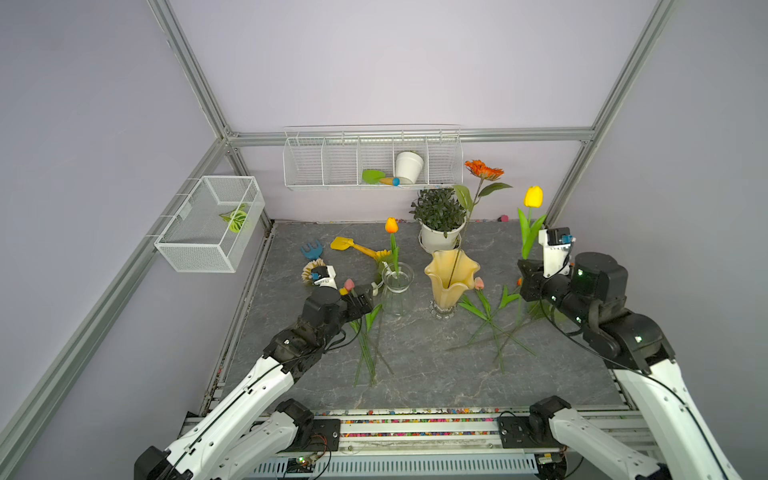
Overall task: Arrange the flowers in different vases according to their variety
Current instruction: Insert the flower into the vase.
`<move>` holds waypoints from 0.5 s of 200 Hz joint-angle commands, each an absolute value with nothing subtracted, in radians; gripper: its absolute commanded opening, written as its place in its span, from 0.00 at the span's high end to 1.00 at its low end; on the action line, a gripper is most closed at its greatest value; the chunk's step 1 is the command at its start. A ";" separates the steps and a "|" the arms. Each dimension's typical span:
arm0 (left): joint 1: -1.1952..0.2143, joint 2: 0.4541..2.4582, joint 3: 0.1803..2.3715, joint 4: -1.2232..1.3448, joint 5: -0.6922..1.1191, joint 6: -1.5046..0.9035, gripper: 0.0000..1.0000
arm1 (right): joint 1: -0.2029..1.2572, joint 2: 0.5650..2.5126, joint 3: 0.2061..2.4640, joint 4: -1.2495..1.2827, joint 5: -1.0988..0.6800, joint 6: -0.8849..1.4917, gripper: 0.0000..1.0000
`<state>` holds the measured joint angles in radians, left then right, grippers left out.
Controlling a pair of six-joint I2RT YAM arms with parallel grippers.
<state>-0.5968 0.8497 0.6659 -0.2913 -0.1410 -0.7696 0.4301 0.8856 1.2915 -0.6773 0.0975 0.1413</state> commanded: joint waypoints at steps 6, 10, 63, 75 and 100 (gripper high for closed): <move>-0.584 0.807 0.624 -0.261 -0.092 -0.903 0.00 | 0.604 0.971 1.402 -0.619 0.195 0.032 1.00; -0.584 0.806 0.622 -0.267 -0.092 -0.906 0.00 | 0.629 0.988 1.418 -0.609 0.206 0.025 1.00; -0.585 0.811 0.604 -0.353 -0.045 -0.939 0.00 | 0.777 1.237 1.526 -0.306 0.196 0.027 1.00; -0.584 0.807 0.576 -0.345 -0.027 -0.964 0.00 | 0.797 1.294 1.531 -0.221 0.192 0.029 1.00; -0.584 0.793 0.495 -0.305 -0.001 -1.042 0.00 | 0.807 1.410 1.536 -0.053 0.158 0.064 1.00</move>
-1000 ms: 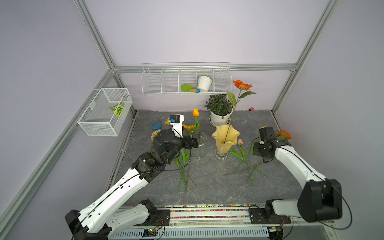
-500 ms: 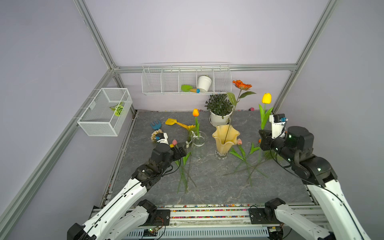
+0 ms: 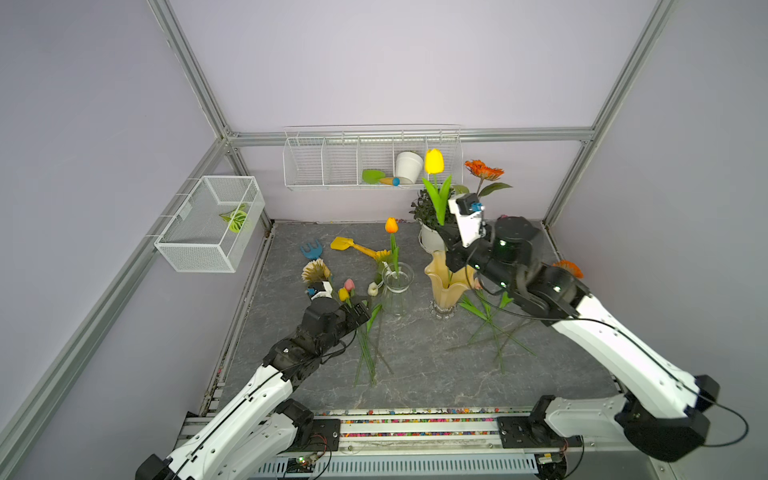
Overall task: Arrange the flowers in different vases according to their variety
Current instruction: Insert the flower into the vase.
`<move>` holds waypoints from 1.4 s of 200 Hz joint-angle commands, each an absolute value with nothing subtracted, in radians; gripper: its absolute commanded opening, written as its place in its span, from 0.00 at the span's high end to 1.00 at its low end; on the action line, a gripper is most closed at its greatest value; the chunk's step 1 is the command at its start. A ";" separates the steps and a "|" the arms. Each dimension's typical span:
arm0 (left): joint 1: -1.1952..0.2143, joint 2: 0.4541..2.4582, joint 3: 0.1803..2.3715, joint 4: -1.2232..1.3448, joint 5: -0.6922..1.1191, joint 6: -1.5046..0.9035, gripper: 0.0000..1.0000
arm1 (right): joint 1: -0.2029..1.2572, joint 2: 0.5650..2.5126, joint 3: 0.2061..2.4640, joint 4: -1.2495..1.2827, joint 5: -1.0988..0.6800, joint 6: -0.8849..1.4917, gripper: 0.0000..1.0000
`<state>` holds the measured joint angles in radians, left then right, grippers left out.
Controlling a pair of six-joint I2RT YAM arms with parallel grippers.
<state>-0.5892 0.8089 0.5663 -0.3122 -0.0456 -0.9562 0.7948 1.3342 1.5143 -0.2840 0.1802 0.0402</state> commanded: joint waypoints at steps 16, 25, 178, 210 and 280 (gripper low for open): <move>-0.584 0.783 0.449 -0.276 0.011 -1.083 0.00 | 0.808 1.472 1.541 0.022 0.143 0.093 1.00; -0.584 0.779 0.428 -0.269 0.014 -1.115 0.00 | 0.808 1.506 1.541 0.056 0.141 0.107 1.00; -0.585 0.778 0.412 -0.317 -0.040 -1.154 0.02 | 0.824 1.703 1.298 0.220 0.195 0.171 0.73; -0.584 0.826 0.436 -0.330 -0.066 -1.164 0.03 | 0.825 1.678 1.291 0.127 0.202 0.173 0.59; -0.568 0.941 0.514 -0.381 -0.110 -1.154 0.21 | 0.847 1.524 1.252 -0.126 0.120 0.128 0.63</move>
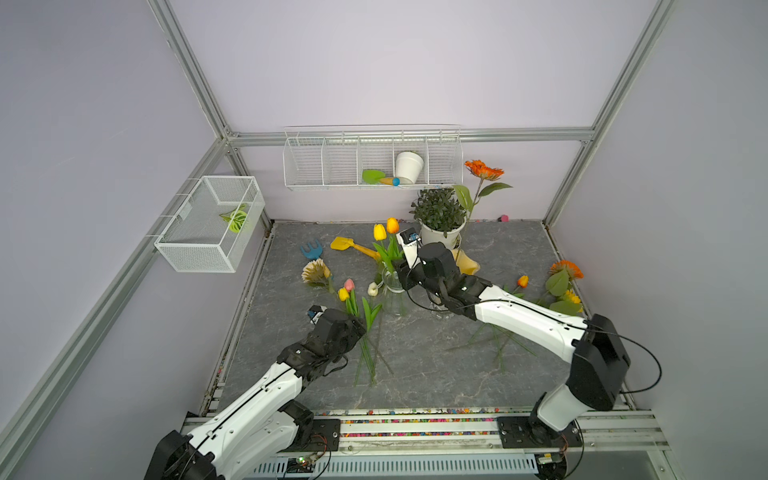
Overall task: Arrange the flowers in different vases according to their variety
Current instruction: Pick up the flower at the center of the board.
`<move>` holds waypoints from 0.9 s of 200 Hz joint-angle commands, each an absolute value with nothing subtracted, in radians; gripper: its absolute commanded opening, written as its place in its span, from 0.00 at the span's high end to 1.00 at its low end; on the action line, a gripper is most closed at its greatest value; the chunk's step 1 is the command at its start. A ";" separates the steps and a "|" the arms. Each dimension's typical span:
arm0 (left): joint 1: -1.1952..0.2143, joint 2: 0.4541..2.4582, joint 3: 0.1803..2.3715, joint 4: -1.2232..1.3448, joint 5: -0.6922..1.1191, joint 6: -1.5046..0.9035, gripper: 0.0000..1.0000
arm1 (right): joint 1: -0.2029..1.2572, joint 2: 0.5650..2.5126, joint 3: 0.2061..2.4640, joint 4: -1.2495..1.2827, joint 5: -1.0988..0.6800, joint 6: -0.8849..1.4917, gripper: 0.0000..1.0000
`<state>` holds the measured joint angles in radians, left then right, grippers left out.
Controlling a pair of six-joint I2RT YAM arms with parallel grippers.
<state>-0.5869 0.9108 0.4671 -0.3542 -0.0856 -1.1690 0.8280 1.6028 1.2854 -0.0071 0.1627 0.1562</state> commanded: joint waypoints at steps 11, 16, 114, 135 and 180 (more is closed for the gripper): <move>-0.538 0.964 0.528 -0.379 -0.085 -1.131 0.24 | 0.854 1.500 1.242 -0.171 0.110 0.126 0.66; -0.513 0.977 0.536 -0.377 -0.067 -1.114 0.26 | 0.856 1.491 1.238 -0.192 0.104 0.127 0.67; -0.163 1.310 0.756 -0.317 0.210 -0.867 0.37 | 0.874 1.442 1.229 -0.403 0.066 0.225 0.79; -0.156 1.367 0.781 -0.270 0.196 -0.870 0.39 | 0.877 1.447 1.229 -0.403 0.061 0.236 0.82; -0.111 1.453 0.804 -0.209 0.185 -0.869 0.48 | 0.883 1.453 1.229 -0.435 0.065 0.259 0.86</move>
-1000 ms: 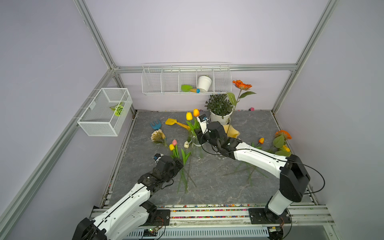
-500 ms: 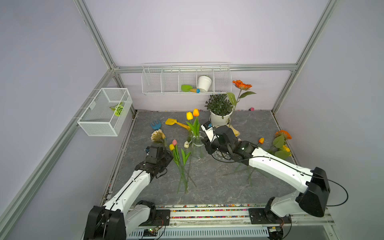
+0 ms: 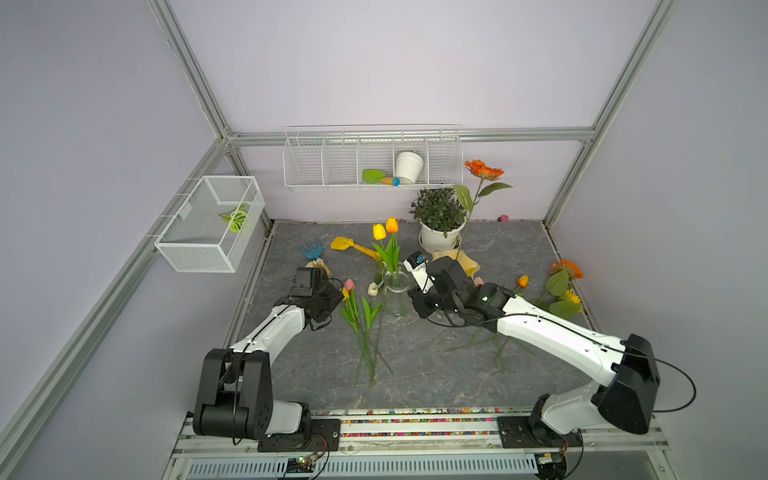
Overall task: Arrange the flowers in different vases according to their variety
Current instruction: Pick up the flower at the center of the board.
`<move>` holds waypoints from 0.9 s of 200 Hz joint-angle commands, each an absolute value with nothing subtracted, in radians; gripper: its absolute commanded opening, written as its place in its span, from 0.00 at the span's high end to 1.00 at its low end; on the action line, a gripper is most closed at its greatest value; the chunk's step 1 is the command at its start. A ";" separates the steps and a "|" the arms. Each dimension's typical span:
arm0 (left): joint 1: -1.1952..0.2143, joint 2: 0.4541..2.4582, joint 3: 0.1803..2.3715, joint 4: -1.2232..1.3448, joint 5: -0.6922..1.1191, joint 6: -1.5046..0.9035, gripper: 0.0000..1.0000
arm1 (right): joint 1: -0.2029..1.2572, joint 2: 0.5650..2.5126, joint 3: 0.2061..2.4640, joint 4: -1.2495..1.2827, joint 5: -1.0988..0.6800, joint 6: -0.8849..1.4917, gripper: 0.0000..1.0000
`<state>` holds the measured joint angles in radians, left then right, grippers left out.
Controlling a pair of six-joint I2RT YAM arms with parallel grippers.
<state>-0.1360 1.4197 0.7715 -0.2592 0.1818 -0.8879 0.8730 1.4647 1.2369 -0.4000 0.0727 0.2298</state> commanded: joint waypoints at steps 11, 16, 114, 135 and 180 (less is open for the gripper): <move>-0.105 1.467 0.808 -0.203 0.188 -0.868 0.49 | 0.883 1.452 1.229 -0.447 0.070 0.262 0.87; -0.103 1.472 0.810 -0.206 0.192 -0.864 0.49 | 0.883 1.451 1.229 -0.451 0.073 0.263 0.88; -0.100 1.598 0.811 -0.107 0.222 -0.875 0.62 | 0.884 1.454 1.220 -0.468 0.095 0.281 0.95; -0.100 1.611 0.806 -0.093 0.221 -0.876 0.65 | 0.885 1.456 1.220 -0.471 0.099 0.282 0.97; -0.100 1.651 0.802 -0.071 0.215 -0.874 0.70 | 0.884 1.460 1.223 -0.480 0.103 0.284 0.98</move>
<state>-0.1047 1.6279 0.8040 -0.0990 0.2146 -0.8803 0.8768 1.4647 1.2343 -0.4553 0.0853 0.2714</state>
